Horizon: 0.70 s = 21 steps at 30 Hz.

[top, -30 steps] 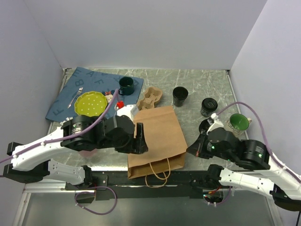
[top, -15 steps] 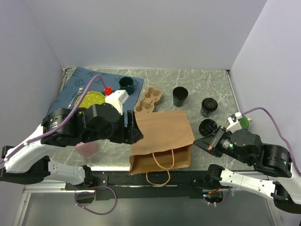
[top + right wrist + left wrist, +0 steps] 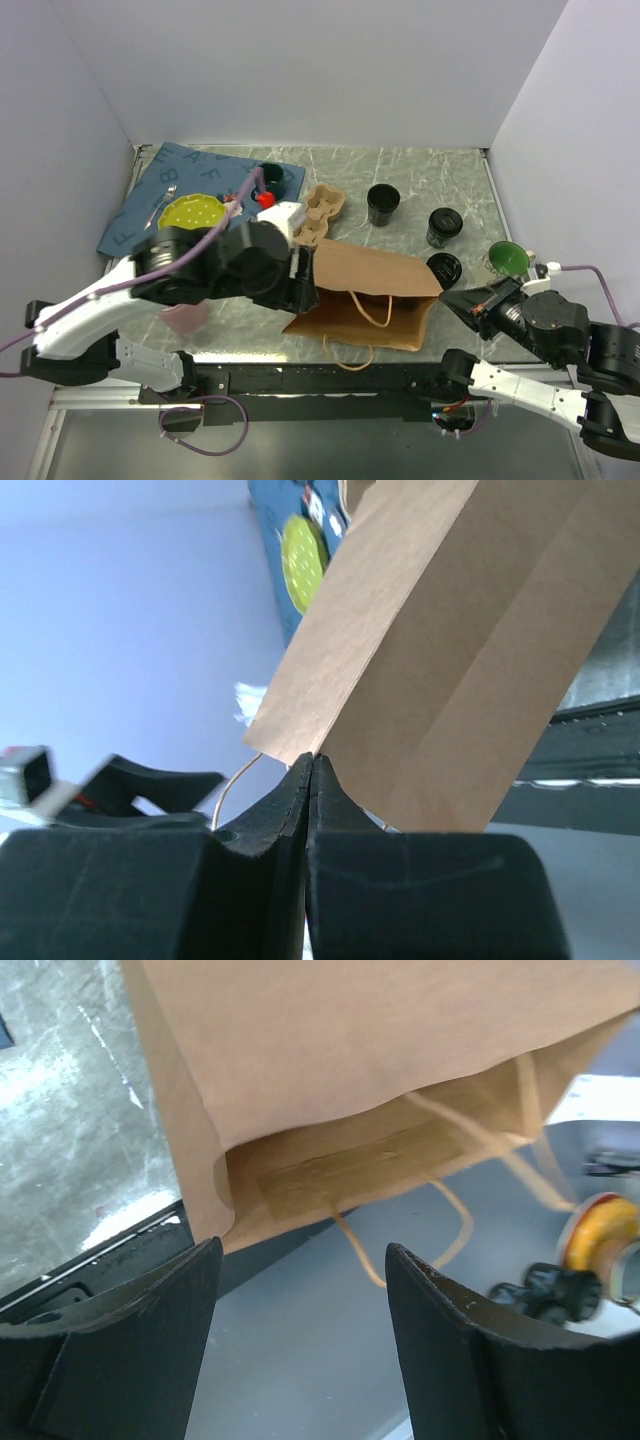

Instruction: Pack the takeout coffee

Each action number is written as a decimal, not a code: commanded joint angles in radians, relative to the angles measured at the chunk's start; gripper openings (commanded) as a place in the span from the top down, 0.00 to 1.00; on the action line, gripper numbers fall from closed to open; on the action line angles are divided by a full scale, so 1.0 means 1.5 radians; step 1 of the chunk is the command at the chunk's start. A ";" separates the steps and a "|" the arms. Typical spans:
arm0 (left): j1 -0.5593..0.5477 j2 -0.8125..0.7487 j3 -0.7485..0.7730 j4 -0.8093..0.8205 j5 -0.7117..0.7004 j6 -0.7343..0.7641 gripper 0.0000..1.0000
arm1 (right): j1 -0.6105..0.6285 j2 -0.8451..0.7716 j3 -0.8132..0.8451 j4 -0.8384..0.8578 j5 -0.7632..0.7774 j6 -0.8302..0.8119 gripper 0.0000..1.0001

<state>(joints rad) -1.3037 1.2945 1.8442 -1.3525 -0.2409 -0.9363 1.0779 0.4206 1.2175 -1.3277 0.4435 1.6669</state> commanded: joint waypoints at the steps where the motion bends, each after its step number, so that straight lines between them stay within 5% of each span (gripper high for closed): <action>1: 0.002 0.049 -0.004 0.005 -0.007 0.037 0.28 | 0.003 -0.025 -0.019 -0.061 0.091 0.077 1.00; 21: 0.002 0.064 -0.130 0.036 -0.102 0.047 0.35 | 0.004 0.025 0.004 -0.103 0.139 0.081 1.00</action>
<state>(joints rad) -1.3022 1.4261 1.6897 -1.3293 -0.3431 -0.8623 1.0779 0.4229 1.1954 -1.3479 0.5915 1.7802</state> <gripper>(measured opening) 0.670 0.008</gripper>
